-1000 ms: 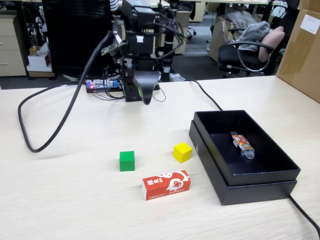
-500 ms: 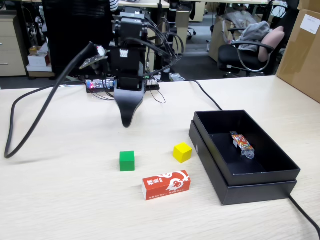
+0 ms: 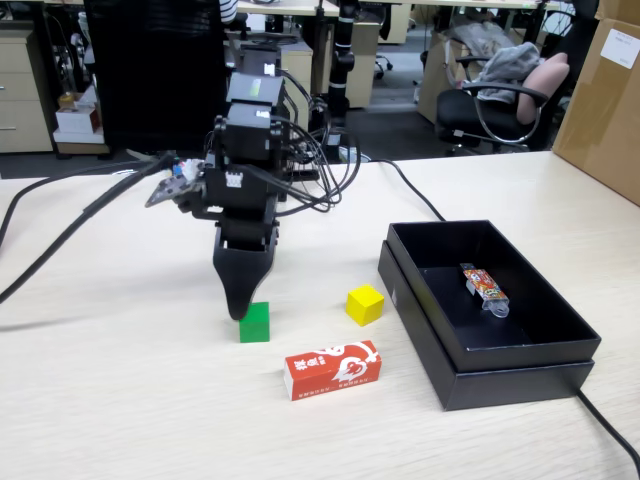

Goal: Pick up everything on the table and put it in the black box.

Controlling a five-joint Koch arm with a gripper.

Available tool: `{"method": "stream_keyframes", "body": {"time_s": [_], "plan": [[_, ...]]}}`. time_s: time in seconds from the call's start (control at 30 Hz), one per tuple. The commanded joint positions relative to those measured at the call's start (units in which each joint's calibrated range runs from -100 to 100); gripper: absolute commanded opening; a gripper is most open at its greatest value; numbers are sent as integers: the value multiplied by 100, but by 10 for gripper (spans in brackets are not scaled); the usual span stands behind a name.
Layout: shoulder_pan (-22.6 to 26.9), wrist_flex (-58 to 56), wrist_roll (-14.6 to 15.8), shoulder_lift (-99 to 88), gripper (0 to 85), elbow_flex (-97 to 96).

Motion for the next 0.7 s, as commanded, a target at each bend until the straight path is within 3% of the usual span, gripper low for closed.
{"method": "stream_keyframes", "body": {"time_s": [0.0,0.53,0.67], "plan": [[34,-239,5,236,449,700],[93,-196,-5,1085,420,827],[88,-170,5,1085,271,927]]}}
